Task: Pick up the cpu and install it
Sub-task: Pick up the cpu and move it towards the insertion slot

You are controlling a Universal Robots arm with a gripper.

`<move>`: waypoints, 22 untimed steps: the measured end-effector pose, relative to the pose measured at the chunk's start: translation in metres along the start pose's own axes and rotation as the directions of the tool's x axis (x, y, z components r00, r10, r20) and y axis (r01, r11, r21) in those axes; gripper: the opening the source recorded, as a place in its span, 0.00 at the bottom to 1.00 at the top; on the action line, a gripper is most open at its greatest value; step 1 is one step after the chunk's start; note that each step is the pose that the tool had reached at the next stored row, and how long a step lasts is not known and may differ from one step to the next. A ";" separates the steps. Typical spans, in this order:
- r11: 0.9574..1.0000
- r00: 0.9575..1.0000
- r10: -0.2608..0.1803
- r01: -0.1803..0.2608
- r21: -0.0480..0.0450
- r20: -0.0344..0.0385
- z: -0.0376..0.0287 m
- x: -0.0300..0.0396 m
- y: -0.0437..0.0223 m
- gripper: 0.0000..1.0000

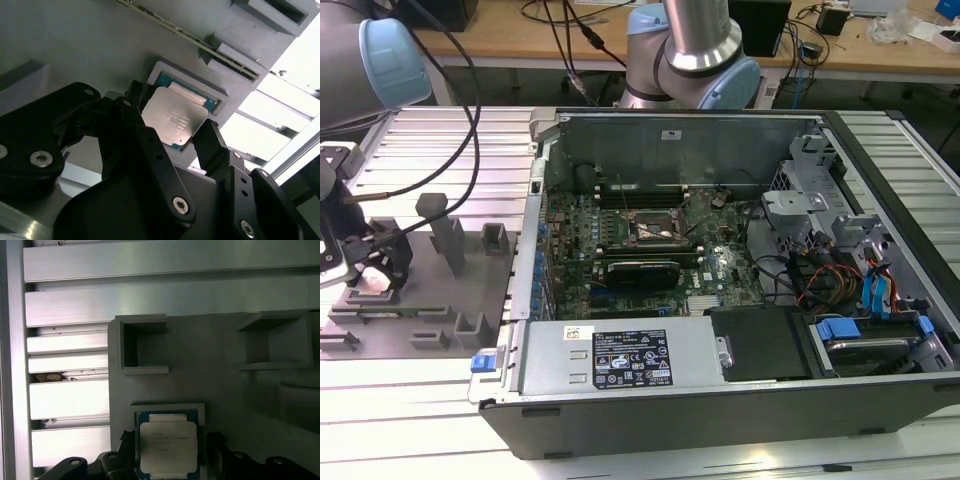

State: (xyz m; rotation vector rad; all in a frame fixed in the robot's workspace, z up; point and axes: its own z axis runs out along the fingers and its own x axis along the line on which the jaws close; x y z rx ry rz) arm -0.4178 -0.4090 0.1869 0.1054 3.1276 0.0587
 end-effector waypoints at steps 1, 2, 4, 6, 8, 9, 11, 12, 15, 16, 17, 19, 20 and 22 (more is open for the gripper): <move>1.000 1.000 0.000 0.000 0.000 0.000 0.0000 0.0003 0.0002 0.68; 1.000 1.000 0.000 0.000 0.000 0.000 -0.0001 0.0006 0.0002 0.68; 1.000 1.000 -0.005 0.005 0.000 0.000 0.0000 0.0006 0.0002 0.68; 1.000 1.000 -0.008 0.008 0.000 0.000 0.0000 0.0007 0.0002 0.68; 1.000 1.000 -0.008 0.008 0.000 0.000 0.0000 0.0011 0.0001 0.68; 1.000 1.000 -0.009 0.009 0.000 0.000 0.0002 0.0013 0.0001 0.68; 1.000 1.000 -0.009 0.009 0.000 0.000 0.0002 0.0014 0.0002 0.68; 1.000 1.000 -0.010 0.010 0.000 0.000 0.0002 0.0015 0.0002 0.68; 1.000 1.000 -0.010 0.010 -0.001 0.000 0.0003 0.0016 0.0007 0.68; 1.000 1.000 -0.010 0.010 -0.001 0.000 0.0003 0.0015 0.0008 0.68; 1.000 1.000 -0.010 0.010 -0.002 0.000 0.0003 0.0016 0.0010 0.68; 1.000 1.000 -0.010 0.010 -0.003 0.000 0.0003 0.0018 0.0012 0.68; 1.000 1.000 -0.010 0.010 -0.003 0.000 0.0003 0.0018 0.0012 0.68; 1.000 1.000 -0.010 0.010 -0.003 0.000 0.0004 0.0019 0.0012 0.68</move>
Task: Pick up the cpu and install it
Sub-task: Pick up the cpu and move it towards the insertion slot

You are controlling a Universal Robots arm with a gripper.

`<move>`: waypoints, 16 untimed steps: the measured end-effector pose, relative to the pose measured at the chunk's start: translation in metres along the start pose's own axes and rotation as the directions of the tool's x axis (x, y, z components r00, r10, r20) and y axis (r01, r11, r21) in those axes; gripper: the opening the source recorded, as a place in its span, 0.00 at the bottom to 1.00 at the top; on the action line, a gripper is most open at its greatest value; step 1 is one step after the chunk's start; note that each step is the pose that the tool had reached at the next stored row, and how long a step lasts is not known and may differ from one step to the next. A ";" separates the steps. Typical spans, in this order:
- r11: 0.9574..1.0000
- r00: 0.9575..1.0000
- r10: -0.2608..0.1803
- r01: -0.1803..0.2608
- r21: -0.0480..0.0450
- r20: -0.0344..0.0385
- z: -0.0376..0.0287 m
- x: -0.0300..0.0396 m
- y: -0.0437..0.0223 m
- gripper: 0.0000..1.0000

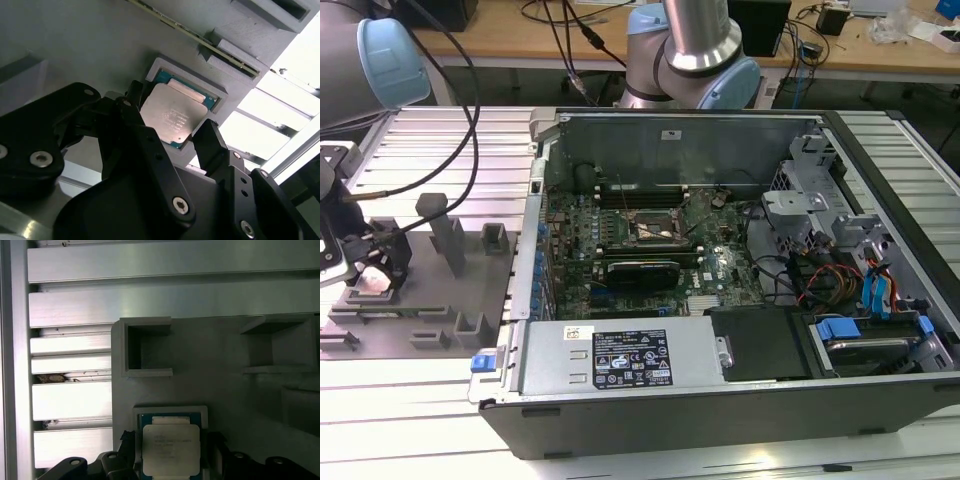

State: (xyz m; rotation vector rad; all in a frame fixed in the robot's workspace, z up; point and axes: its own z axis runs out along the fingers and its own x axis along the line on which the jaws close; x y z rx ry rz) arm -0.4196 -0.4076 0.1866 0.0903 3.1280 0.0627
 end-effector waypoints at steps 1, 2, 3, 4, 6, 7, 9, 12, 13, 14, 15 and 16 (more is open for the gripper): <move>1.000 1.000 0.000 0.000 0.000 0.000 0.0000 0.0000 0.0000 0.68; 1.000 1.000 0.000 0.000 0.000 0.000 0.0000 0.0000 0.0000 0.68; 1.000 1.000 0.000 0.000 0.000 0.000 0.0000 0.0001 0.0000 0.68; 1.000 1.000 0.000 0.000 0.000 0.000 0.0000 0.0001 0.0000 0.68; 1.000 1.000 0.000 0.000 0.000 0.000 0.0000 0.0002 0.0000 0.55; 1.000 1.000 0.000 0.000 0.000 0.000 0.0000 0.0002 0.0000 0.55; 1.000 1.000 0.000 0.000 0.000 0.000 0.0000 0.0003 0.0000 0.55; 1.000 1.000 0.000 0.000 0.000 0.000 -0.0001 0.0004 0.0000 0.55; 1.000 1.000 0.000 0.000 0.000 0.000 -0.0011 0.0005 0.0000 0.55; 1.000 1.000 0.000 0.000 0.000 0.000 -0.0025 0.0004 0.0000 0.55; 1.000 1.000 0.000 0.000 0.000 0.000 -0.0040 0.0004 0.0001 0.55; 1.000 1.000 0.000 0.000 0.000 0.000 -0.0041 0.0003 0.0002 0.55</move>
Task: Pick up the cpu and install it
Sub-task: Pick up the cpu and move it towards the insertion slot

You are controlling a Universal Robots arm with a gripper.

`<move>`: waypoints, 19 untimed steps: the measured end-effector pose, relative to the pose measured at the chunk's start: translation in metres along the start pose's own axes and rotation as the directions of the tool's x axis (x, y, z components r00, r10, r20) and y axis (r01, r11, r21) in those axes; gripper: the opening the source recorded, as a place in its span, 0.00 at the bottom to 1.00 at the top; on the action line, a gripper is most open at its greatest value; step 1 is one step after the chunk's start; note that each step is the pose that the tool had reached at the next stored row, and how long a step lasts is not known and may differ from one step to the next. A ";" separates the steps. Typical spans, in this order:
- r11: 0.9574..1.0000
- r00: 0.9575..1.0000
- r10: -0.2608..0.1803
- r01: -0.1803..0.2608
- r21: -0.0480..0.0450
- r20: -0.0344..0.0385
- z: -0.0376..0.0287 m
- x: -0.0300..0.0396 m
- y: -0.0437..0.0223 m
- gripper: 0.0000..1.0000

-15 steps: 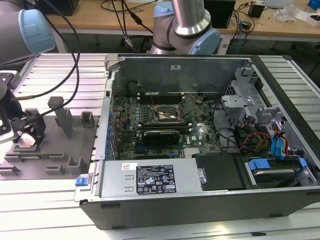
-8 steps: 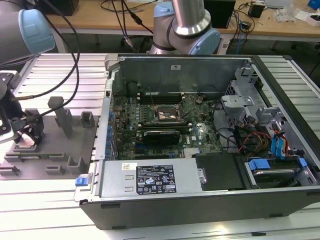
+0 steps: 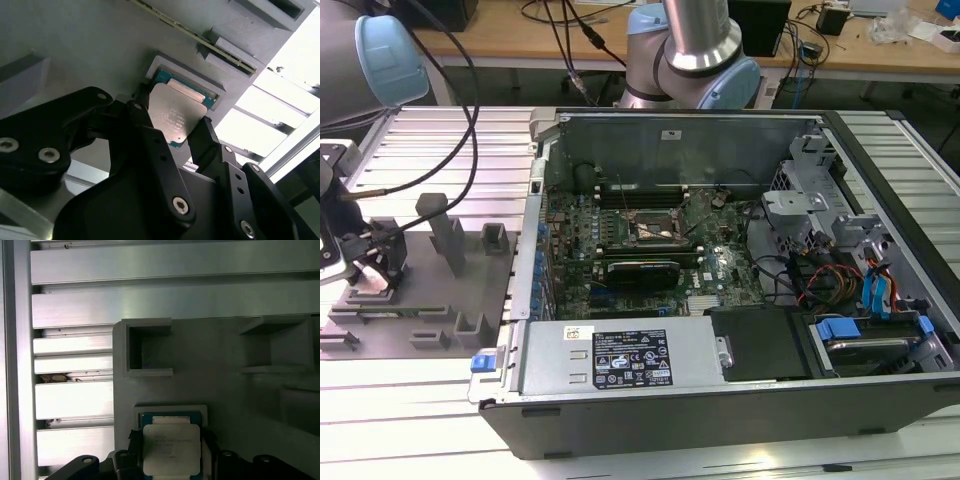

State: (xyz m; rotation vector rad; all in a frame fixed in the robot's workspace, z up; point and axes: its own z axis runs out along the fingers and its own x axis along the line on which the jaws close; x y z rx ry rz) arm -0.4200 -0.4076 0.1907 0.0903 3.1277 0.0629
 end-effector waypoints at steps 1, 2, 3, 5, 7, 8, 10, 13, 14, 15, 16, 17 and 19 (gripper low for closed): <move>1.000 1.000 0.000 0.000 0.000 0.000 0.0000 0.0000 0.0000 0.55; 1.000 1.000 0.000 0.000 0.000 0.000 0.0000 0.0000 0.0000 0.55; 1.000 1.000 -0.001 0.001 0.000 0.000 0.0000 0.0000 0.0000 0.55; 1.000 1.000 -0.027 0.027 0.000 -0.002 0.0003 0.0001 -0.0001 0.55; 0.999 0.999 -0.042 0.042 0.000 -0.002 0.0005 0.0000 0.0000 0.55; 0.999 0.999 -0.043 0.043 0.000 -0.002 0.0037 0.0000 -0.0002 0.68; 0.999 0.999 -0.043 0.043 0.000 -0.002 0.0032 0.0000 -0.0002 0.68; 0.999 0.999 -0.043 0.043 0.000 -0.002 0.0031 0.0000 -0.0001 0.60; 0.999 0.999 -0.043 0.043 0.000 -0.002 0.0031 0.0000 -0.0002 0.55; 0.999 0.999 -0.043 0.043 0.000 -0.002 0.0031 0.0000 -0.0002 0.55; 0.999 0.999 -0.043 0.043 0.000 -0.002 0.0030 0.0000 -0.0001 0.55; 0.999 0.999 -0.043 0.043 0.000 -0.002 0.0030 0.0000 -0.0001 0.55; 0.999 0.999 -0.043 0.043 0.001 -0.002 0.0013 0.0001 -0.0001 0.55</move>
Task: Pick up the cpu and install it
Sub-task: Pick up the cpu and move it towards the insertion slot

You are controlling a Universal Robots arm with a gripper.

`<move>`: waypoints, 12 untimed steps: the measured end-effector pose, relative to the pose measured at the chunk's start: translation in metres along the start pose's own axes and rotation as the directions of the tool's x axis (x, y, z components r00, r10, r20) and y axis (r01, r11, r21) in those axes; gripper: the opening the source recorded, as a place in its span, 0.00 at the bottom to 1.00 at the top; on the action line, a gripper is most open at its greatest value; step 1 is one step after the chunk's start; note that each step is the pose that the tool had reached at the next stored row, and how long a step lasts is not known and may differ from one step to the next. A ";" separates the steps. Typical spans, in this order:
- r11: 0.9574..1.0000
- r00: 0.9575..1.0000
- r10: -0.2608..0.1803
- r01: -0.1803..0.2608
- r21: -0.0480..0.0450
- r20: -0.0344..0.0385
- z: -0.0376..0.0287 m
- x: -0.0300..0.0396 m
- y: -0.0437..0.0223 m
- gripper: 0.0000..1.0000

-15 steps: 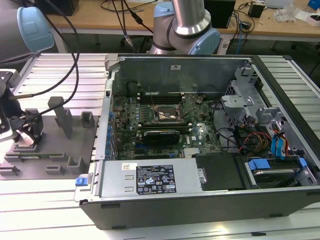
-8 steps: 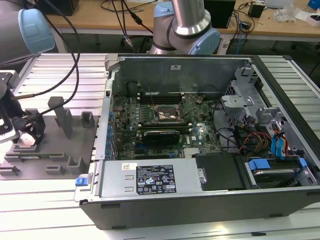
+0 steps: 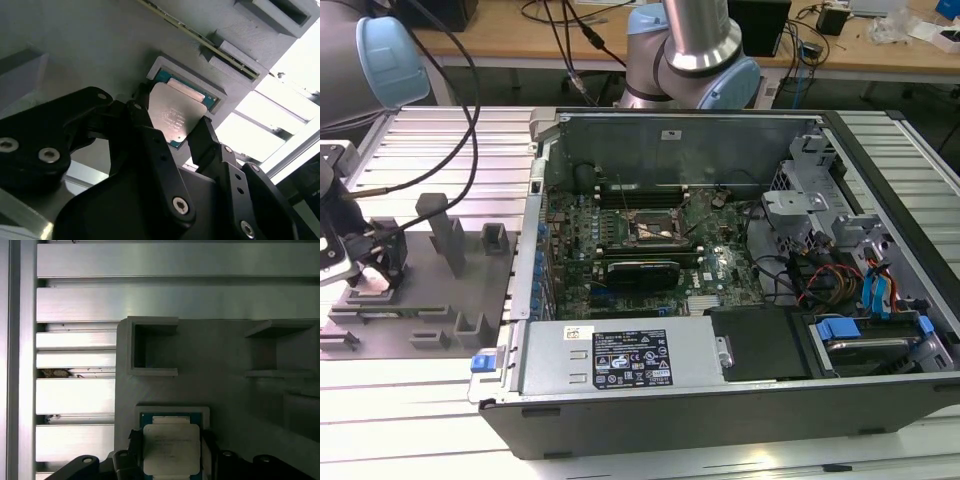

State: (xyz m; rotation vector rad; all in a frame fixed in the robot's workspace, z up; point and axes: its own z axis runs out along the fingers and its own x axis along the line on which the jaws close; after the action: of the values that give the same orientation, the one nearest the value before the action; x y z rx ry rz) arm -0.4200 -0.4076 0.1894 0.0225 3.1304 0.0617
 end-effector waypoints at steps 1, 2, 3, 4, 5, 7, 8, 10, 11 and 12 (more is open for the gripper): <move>1.000 1.000 0.000 0.000 0.000 0.000 -0.0025 -0.0001 0.0001 0.55; 1.000 1.000 0.000 0.000 0.000 0.000 -0.0086 -0.0001 0.0004 0.55; 1.000 1.000 0.000 0.000 0.000 0.000 -0.0122 -0.0002 0.0005 0.55; 1.000 1.000 0.000 0.000 0.000 0.000 -0.0144 -0.0002 0.0006 0.55; 1.000 1.000 0.000 0.000 0.000 0.000 -0.0180 -0.0002 0.0008 0.55; 1.000 1.000 0.000 0.000 0.000 0.000 -0.0264 -0.0004 0.0011 0.55; 1.000 1.000 0.000 0.000 0.000 0.000 -0.0289 -0.0004 0.0012 0.55; 1.000 1.000 0.000 0.000 0.000 0.000 -0.0368 -0.0005 0.0018 0.55; 1.000 1.000 0.000 0.000 0.000 0.000 -0.0392 -0.0005 0.0020 0.55; 1.000 1.000 0.000 0.000 0.000 0.000 -0.0417 -0.0005 0.0022 0.55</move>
State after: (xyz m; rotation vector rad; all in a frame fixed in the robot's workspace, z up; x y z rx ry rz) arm -0.4199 -0.4071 0.2312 0.0223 3.1300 0.0620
